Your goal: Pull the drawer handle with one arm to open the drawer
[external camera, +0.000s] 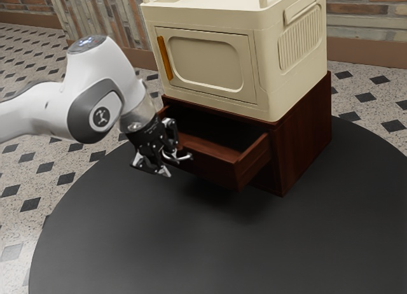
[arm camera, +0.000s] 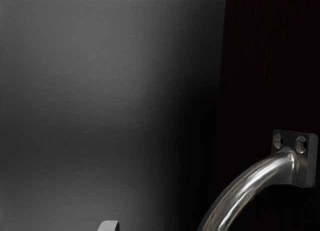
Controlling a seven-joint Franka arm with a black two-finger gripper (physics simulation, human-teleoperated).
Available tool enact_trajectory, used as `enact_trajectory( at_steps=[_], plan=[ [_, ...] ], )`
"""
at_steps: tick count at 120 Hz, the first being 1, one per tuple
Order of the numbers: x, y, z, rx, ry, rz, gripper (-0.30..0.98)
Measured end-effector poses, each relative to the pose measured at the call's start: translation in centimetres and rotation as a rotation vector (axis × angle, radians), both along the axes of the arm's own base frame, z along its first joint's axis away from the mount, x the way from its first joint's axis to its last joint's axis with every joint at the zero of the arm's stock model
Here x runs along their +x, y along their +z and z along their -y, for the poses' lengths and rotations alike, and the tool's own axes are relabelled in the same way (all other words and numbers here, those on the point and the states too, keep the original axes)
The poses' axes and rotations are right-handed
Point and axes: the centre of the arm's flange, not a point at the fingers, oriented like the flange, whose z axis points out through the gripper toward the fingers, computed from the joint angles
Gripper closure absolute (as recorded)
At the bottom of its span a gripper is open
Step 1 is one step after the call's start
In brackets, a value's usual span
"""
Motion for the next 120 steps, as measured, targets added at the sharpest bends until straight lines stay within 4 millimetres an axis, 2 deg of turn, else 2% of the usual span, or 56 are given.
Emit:
enact_trajectory(
  at_steps=[49, 54, 68, 120],
  plan=[
    [-2.7, 0.2, 0.0, 0.005, 0.007, 0.003, 0.56],
    [-3.2, 0.4, -0.8, 0.006, 0.023, 0.004, 0.56],
    [-4.1, 0.6, -0.8, 0.009, 0.025, 0.009, 0.56],
    [-5.2, 0.9, -0.9, 0.014, 0.023, 0.026, 0.50]
  ],
)
